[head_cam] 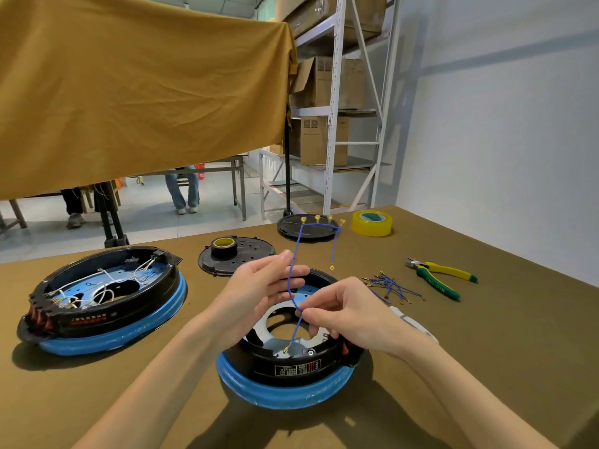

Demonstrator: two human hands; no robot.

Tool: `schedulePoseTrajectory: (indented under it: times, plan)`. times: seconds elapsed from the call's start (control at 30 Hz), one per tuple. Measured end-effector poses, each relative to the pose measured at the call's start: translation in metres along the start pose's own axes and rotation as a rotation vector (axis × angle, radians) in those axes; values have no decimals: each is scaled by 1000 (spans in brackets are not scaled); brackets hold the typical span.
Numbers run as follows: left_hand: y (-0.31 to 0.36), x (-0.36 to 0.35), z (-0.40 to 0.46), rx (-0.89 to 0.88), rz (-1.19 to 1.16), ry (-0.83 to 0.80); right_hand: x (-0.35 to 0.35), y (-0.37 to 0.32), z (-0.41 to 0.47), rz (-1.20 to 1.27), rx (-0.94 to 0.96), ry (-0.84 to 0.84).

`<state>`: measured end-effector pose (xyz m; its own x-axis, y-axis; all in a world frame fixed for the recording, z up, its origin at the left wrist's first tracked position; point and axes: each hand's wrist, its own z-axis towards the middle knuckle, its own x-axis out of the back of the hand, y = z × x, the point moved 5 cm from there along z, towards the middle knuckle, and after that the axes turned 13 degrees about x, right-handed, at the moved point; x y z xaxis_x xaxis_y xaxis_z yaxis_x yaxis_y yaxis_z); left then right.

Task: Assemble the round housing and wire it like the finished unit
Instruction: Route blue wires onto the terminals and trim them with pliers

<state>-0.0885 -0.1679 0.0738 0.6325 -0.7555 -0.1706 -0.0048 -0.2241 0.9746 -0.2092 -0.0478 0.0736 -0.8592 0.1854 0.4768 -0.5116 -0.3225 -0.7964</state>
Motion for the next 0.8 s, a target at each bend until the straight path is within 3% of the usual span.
schedulePoseTrajectory:
  times: [0.2,0.33,0.47,0.63,0.8]
  plan:
    - [7,11,3,-69,-71,76,1,-1,-1,-40,-22,-17]
    - [16,17,-2,-117,11,108,26,7,-4,26,-125,304]
    - [30,19,-11,-230,257,185,36,14,1,163,-229,587]
    - [38,14,-19,-451,712,218,28,12,13,683,-295,577]
    - [29,21,-15,-477,1077,269,30,14,9,696,-170,587]
